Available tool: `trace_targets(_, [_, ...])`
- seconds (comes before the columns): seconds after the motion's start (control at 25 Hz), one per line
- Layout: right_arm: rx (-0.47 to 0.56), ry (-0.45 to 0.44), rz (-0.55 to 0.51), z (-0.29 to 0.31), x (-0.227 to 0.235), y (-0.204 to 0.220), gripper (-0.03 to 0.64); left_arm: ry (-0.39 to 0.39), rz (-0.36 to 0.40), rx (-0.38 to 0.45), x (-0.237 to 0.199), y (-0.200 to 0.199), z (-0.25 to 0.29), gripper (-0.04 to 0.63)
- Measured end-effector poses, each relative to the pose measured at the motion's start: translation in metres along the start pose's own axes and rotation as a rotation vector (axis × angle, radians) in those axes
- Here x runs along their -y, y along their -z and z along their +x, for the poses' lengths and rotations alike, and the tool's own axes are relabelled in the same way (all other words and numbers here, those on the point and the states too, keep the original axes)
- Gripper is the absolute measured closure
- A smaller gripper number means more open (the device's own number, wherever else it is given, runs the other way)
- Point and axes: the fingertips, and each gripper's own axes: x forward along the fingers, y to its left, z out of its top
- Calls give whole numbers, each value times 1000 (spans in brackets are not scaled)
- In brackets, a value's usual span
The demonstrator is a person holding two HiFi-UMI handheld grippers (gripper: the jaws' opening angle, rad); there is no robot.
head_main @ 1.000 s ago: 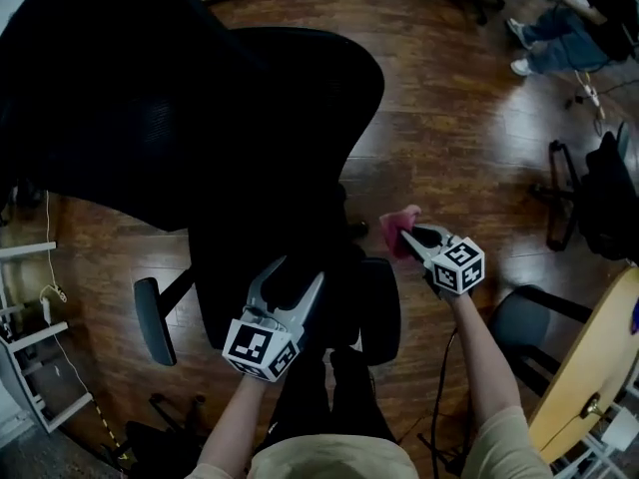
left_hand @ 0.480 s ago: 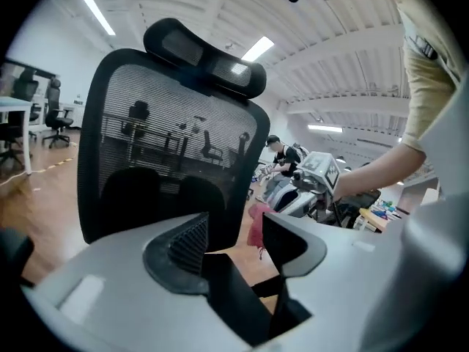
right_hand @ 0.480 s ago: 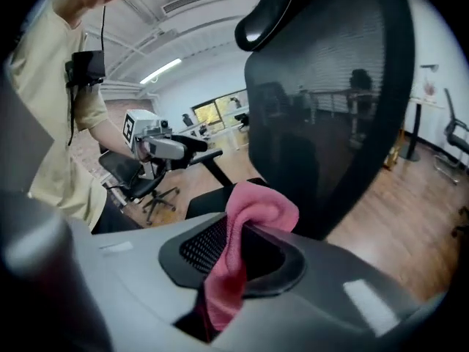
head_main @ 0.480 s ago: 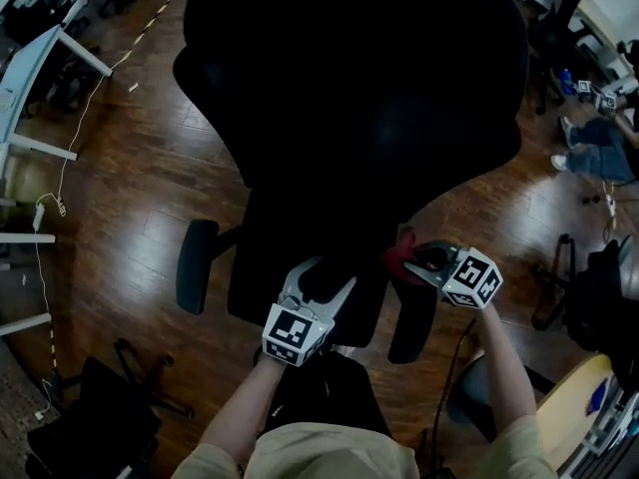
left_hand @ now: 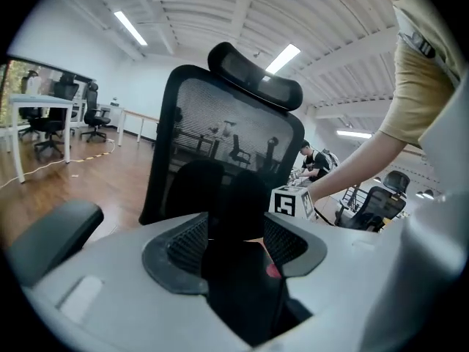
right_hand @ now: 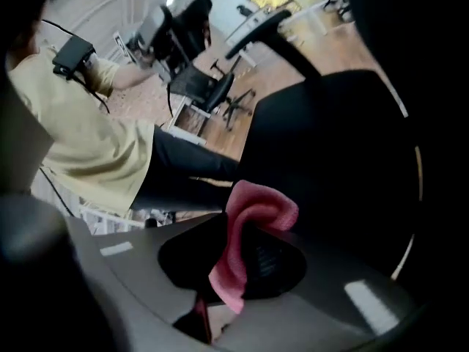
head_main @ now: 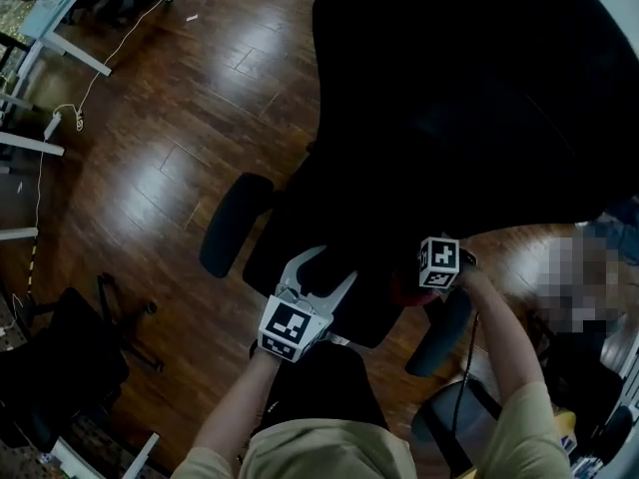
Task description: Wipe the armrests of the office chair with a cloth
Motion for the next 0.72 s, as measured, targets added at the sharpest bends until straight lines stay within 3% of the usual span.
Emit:
trace_targets(0.12, [-205,-151,-63,36,-15,23,552,-38,-17,-9,-18,10,-7,382])
trace_targets(0.24, [-377,-332,-50,54,-36,45,554,-65,-40,-14,-38,20,-12,383])
trace_targets(0.32, [-485,-380,-60,60,-36,61,554,-78,-44,-14,-46,24,-13,383])
trace_targets(0.44, [-557,-304,-73,74,-10,86,554,-78,-49,-8,-48,26,-11,383])
trace_targets(0.6, [-498,-194,-25,94,23,95,554,-67,-55,3,-50,28,-9,383])
trace_targets(0.72, [-518,-189,-37,103,40,100,554,-65,-51,-8,-56,36,-5,383])
